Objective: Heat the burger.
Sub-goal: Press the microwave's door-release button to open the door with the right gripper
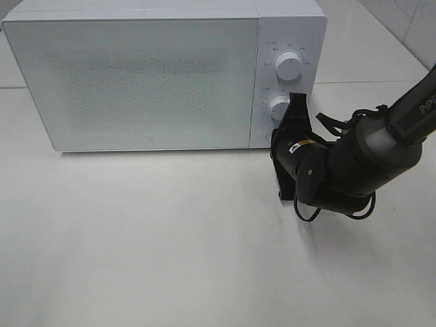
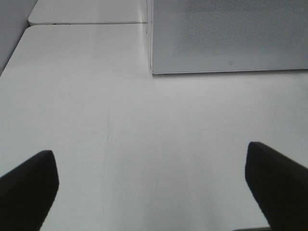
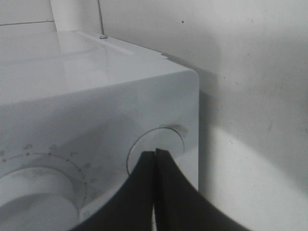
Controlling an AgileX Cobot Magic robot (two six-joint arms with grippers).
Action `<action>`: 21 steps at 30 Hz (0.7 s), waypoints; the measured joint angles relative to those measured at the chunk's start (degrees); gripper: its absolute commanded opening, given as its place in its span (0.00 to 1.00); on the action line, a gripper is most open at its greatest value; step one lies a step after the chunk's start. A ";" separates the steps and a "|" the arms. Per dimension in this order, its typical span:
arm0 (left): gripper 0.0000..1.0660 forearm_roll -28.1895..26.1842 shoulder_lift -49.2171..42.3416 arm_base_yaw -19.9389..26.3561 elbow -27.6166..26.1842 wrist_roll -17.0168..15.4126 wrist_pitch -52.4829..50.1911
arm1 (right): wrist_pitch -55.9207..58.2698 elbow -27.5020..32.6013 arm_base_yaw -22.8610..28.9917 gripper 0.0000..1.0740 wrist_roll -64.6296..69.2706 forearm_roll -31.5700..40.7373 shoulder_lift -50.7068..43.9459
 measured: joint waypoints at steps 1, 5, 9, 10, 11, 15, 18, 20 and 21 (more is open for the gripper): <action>0.92 0.00 0.00 0.00 0.00 0.00 0.00 | -0.06 0.00 0.00 0.00 0.06 -0.23 0.06; 0.92 0.00 0.00 0.00 0.00 0.00 0.00 | -0.17 -0.34 0.00 0.00 0.11 -0.34 0.11; 0.92 0.00 0.00 0.00 0.00 0.00 0.00 | -0.17 -0.63 0.00 0.00 0.29 -0.34 0.17; 0.92 0.00 0.00 0.00 0.00 0.00 0.00 | 0.06 -1.15 0.00 0.00 0.46 -0.69 0.40; 0.92 0.00 0.00 0.00 0.00 0.00 0.00 | 0.06 -1.15 0.00 0.00 0.46 -0.69 0.40; 0.92 0.00 0.00 0.00 0.00 0.00 0.00 | 1.20 -2.41 0.00 0.00 1.15 -0.69 1.89; 0.92 0.00 0.00 0.00 0.00 0.00 0.00 | 1.20 -2.58 0.00 0.00 1.32 -0.69 2.06; 0.92 0.00 0.00 0.00 0.00 0.00 0.00 | 1.15 -3.21 0.00 0.00 1.38 0.17 2.41; 0.92 0.00 0.00 0.00 0.00 0.00 0.00 | 1.15 -3.21 0.00 0.00 1.38 0.17 2.41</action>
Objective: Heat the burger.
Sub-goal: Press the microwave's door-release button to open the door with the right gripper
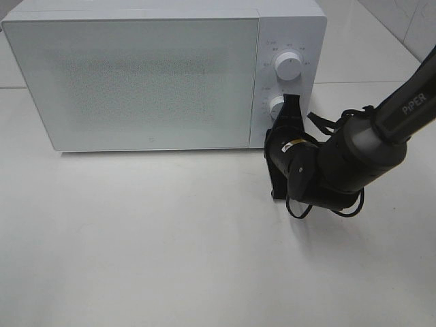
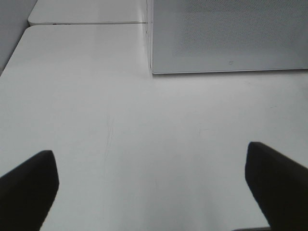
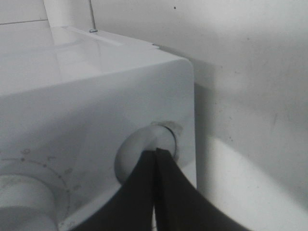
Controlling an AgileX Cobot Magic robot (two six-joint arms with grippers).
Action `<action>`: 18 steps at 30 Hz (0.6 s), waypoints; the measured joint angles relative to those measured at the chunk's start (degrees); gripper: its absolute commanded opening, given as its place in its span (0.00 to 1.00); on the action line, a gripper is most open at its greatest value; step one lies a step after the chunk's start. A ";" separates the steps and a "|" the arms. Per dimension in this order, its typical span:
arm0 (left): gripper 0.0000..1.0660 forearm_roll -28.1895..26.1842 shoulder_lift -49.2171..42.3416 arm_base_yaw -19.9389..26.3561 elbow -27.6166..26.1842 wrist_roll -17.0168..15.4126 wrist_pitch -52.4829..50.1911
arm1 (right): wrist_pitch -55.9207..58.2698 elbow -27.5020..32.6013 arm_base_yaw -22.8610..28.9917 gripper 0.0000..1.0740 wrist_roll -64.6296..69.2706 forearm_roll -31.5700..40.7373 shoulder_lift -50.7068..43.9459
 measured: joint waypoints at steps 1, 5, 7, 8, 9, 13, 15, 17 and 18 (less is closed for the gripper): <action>0.92 0.00 0.00 0.00 0.00 0.00 0.00 | -0.11 -0.11 0.00 0.00 -0.06 0.17 0.23; 0.92 0.00 0.00 0.00 0.00 0.00 0.00 | -1.15 -0.17 0.00 0.00 -0.74 0.69 0.52; 0.92 0.00 0.00 0.00 0.00 0.00 0.00 | -1.78 -0.23 0.06 0.00 -1.43 0.86 0.74; 0.92 0.00 0.00 0.00 0.00 0.00 0.00 | -1.78 -0.23 0.06 0.00 -1.43 0.86 0.74; 0.92 0.00 0.00 0.00 0.00 0.00 0.00 | -1.83 -0.46 0.11 0.00 -1.43 0.97 0.80; 0.92 0.00 0.00 0.00 0.00 0.00 0.00 | -3.21 -2.12 0.34 0.00 -1.49 3.04 2.35; 0.92 0.00 0.00 0.00 0.00 0.00 0.00 | -4.64 -2.86 0.74 0.00 -1.49 4.53 2.98; 0.92 0.00 0.00 0.00 0.00 0.00 0.00 | -5.10 -3.09 0.86 0.00 -1.55 5.10 3.15; 0.92 0.00 0.00 0.00 0.00 0.00 0.00 | -6.02 -3.50 1.15 0.00 -1.55 6.02 3.55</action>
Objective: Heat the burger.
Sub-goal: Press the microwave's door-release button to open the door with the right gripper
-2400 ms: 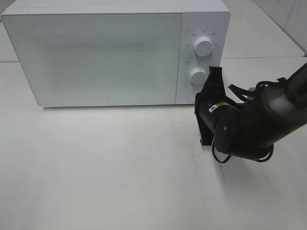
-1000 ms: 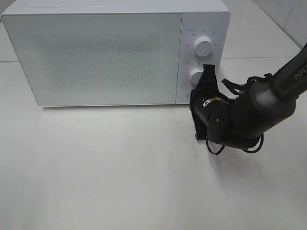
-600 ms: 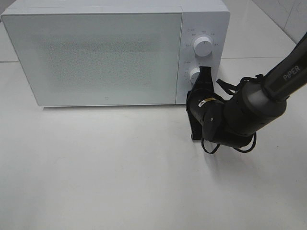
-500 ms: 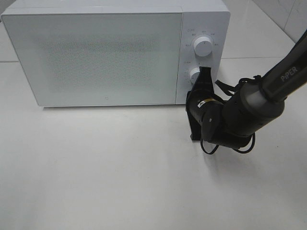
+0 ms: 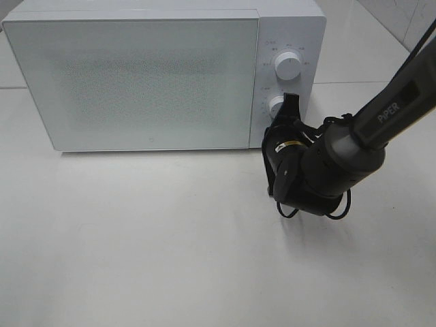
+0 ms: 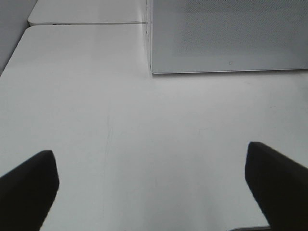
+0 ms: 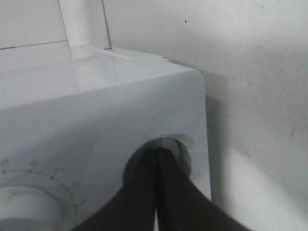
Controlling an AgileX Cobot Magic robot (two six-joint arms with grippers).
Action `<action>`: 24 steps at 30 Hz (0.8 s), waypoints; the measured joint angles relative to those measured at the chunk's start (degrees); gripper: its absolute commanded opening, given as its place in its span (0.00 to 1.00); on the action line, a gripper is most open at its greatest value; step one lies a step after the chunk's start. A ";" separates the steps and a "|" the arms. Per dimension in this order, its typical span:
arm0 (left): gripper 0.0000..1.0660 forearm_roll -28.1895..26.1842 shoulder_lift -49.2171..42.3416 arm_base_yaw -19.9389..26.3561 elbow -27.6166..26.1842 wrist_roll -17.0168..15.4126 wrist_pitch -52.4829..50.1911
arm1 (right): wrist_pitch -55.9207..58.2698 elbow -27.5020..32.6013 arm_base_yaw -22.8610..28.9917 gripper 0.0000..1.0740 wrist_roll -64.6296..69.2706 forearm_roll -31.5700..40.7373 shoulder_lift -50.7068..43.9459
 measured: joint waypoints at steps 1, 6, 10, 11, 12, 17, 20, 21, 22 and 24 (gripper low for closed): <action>0.92 0.00 0.00 0.00 0.00 0.00 0.00 | 0.00 0.00 0.00 0.00 0.00 0.00 0.00; 0.92 -0.06 0.00 0.00 0.00 0.00 0.00 | -0.86 -0.80 0.34 0.00 -0.29 1.95 0.34; 0.92 -0.06 0.00 0.00 0.00 0.00 0.00 | -0.80 -0.92 0.34 0.00 -0.34 2.12 0.34; 0.92 -0.06 0.00 0.00 0.00 0.00 0.00 | -0.63 -0.92 0.34 0.00 -0.34 2.12 0.40; 0.92 -0.06 0.00 0.00 0.00 0.00 0.00 | -0.63 -0.92 0.34 0.00 -0.34 2.12 0.40; 0.92 -0.06 0.00 0.00 0.00 0.00 0.00 | 0.11 -1.03 0.34 0.00 -0.34 2.12 0.40; 0.92 -0.06 0.00 0.00 0.00 0.00 0.00 | 0.29 -1.03 0.34 0.00 -0.40 2.12 0.34; 0.92 -0.06 0.00 0.00 0.00 0.00 0.00 | 0.63 -1.03 0.34 0.00 -0.86 2.35 0.17; 0.92 -0.06 0.00 0.00 0.00 0.00 0.00 | 0.97 -1.03 0.34 0.00 -1.26 2.46 0.06; 0.92 -0.06 0.00 0.00 0.00 0.00 0.00 | 1.89 -1.03 0.29 0.00 -2.01 2.52 -0.40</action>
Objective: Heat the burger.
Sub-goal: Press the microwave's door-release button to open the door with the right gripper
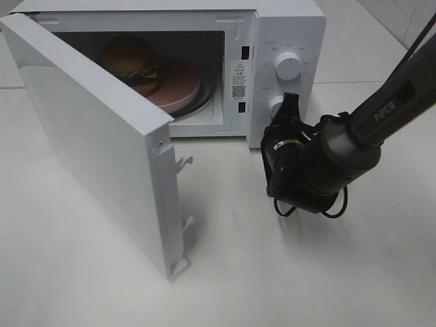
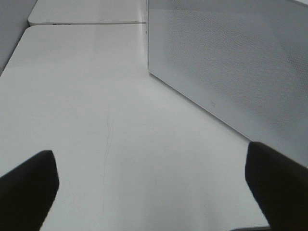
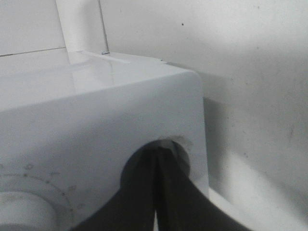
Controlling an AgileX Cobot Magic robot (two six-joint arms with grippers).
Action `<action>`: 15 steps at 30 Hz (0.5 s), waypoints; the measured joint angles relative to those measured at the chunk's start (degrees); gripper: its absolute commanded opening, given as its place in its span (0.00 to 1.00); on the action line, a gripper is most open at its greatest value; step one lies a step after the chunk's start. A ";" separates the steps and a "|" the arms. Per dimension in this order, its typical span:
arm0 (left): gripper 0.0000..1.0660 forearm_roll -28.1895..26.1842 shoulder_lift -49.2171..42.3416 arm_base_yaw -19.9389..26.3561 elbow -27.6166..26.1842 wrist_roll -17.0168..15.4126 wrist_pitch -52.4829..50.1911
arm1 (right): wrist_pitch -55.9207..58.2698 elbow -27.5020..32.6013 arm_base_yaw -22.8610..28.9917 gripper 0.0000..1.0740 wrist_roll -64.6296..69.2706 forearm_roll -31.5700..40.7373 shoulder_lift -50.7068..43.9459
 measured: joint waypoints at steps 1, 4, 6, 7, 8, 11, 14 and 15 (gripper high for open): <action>0.92 0.00 0.00 0.00 0.00 0.00 0.00 | 0.00 0.00 0.00 0.00 0.00 0.00 0.00; 0.92 0.00 0.00 0.00 0.00 0.00 0.00 | 1.38 0.40 -0.29 0.00 -1.03 -0.40 -0.74; 0.92 0.00 0.00 0.00 0.00 0.00 0.00 | 2.75 1.38 -0.86 0.00 -1.49 -1.89 -1.89; 0.92 0.00 0.00 0.00 0.00 0.00 0.00 | 2.75 1.38 -0.86 0.00 -1.49 -1.89 -1.89; 0.92 0.00 0.00 0.00 0.00 0.00 0.00 | 3.67 2.12 -1.32 0.00 -2.18 -2.52 -2.86; 0.92 0.00 0.00 0.00 0.00 0.00 0.00 | 4.98 3.55 -1.32 0.00 -3.32 -2.86 -4.70; 0.92 0.00 0.00 0.00 0.00 0.00 0.00 | 7.45 4.58 -1.38 0.00 -5.61 -3.27 -6.53; 0.92 0.00 0.00 0.00 0.00 0.00 0.00 | 7.45 4.58 -1.38 0.00 -5.61 -3.27 -6.53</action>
